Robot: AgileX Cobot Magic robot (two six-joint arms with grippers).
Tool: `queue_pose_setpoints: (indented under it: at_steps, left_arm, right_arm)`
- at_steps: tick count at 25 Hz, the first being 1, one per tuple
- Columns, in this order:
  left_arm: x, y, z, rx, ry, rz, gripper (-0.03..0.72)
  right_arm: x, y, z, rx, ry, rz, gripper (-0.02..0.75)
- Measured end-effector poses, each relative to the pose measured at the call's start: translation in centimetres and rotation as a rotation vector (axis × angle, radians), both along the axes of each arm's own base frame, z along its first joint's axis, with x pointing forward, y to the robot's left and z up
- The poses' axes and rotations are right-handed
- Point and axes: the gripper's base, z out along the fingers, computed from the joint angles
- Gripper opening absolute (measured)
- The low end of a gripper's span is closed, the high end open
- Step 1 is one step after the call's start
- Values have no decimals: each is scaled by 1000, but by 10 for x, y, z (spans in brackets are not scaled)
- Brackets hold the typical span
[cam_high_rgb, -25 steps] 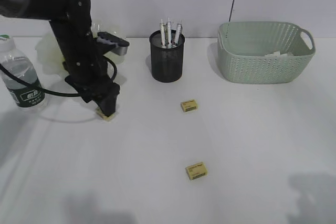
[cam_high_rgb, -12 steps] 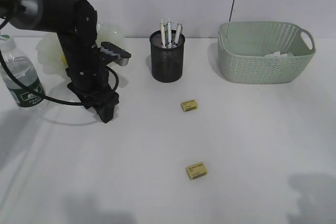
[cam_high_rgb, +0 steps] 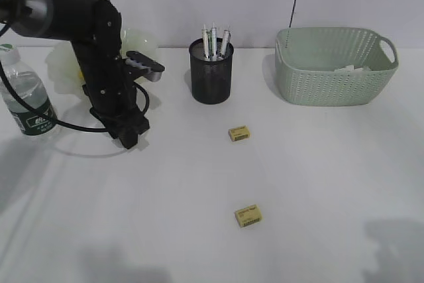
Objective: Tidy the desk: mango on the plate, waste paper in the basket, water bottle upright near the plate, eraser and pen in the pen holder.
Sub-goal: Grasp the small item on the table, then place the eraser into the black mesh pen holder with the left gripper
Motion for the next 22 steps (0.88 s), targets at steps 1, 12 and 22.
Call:
queue_pose_setpoints:
  at_steps: [1, 12, 22]
  left_arm:
    - [0, 0, 0, -3, 3, 2, 301]
    - [0, -9, 46, -50, 73, 23, 301]
    - [15, -30, 142, -365, -209, 83, 299]
  right_arm:
    - [0, 0, 0, 0, 0, 0, 496]
    - [0, 0, 0, 0, -2, 0, 496]
    - [0, 0, 0, 0, -3, 0, 495]
